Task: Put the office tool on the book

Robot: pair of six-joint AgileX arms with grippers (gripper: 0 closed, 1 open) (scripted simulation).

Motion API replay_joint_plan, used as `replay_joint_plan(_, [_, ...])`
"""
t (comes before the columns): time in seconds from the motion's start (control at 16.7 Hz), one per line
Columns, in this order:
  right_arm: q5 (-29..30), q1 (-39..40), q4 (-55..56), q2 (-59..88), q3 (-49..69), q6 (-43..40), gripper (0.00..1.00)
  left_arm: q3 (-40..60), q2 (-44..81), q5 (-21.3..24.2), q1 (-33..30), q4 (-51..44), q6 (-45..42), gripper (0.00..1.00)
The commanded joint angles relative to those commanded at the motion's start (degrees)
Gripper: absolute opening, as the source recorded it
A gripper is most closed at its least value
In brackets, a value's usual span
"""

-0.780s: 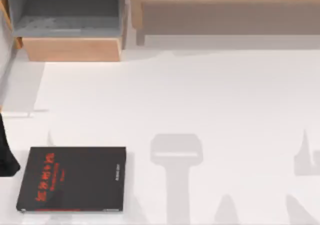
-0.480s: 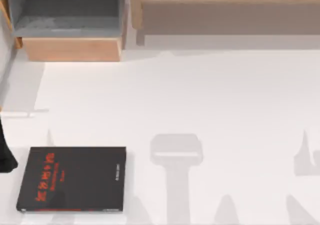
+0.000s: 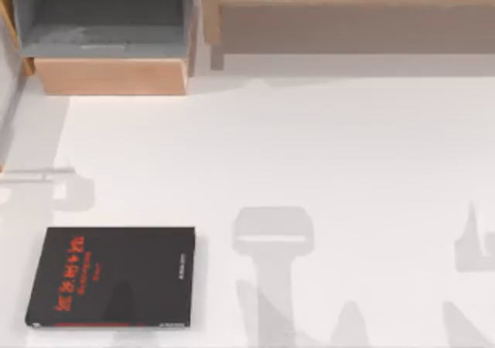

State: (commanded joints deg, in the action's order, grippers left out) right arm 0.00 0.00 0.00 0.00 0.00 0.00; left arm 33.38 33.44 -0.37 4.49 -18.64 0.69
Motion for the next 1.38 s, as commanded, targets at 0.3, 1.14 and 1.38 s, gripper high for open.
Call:
replay_joint_plan(0.3, [0.0,0.0,0.0,0.0,0.0,0.0,1.0,28.6,28.6,-0.1,3.8,-15.9,0.4,1.0])
replay_joint_plan(1.14, [0.0,0.0,0.0,0.0,0.0,0.0,1.0,104.4,105.5,0.3,12.9,-57.6,1.5,1.0])
replay_joint_plan(1.38, [0.0,0.0,0.0,0.0,0.0,0.0,1.0,115.0,116.2,0.5,13.6,-63.1,1.8,1.0])
